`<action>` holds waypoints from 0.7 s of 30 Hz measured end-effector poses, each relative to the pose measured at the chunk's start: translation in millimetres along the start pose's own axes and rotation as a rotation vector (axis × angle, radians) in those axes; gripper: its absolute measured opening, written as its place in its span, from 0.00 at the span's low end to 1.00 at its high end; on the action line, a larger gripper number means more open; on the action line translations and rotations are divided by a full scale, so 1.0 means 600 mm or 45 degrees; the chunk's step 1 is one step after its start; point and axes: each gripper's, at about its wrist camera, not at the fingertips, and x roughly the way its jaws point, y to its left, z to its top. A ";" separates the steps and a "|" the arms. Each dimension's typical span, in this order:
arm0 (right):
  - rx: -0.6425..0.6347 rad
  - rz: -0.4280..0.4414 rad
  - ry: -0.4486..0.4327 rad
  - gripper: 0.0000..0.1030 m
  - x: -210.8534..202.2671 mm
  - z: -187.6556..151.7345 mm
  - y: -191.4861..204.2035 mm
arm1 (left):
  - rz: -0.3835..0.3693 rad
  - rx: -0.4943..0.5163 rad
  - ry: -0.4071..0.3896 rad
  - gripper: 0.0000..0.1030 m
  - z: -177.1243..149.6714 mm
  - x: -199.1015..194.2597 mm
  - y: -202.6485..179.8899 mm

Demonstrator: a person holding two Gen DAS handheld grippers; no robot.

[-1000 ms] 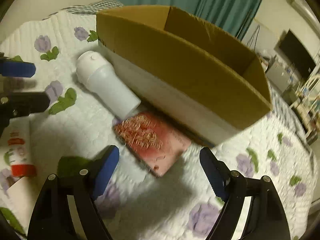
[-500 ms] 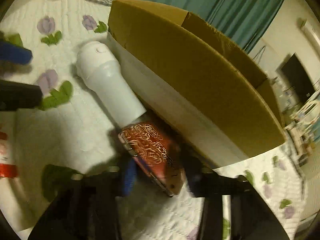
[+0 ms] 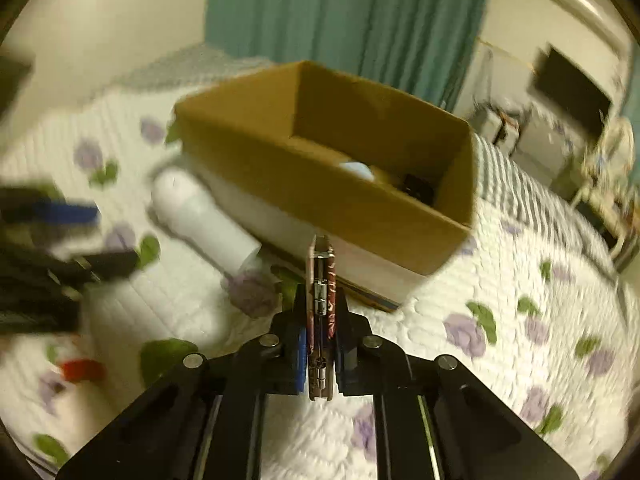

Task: Organize rigid objects
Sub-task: 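Grasp the red patterned card with the right tool, then grasp the white hair-dryer-like device with the left tool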

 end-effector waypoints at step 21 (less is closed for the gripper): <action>0.158 0.032 0.027 0.09 -0.018 -0.001 -0.042 | -0.110 -0.607 0.065 0.69 0.055 0.075 -0.006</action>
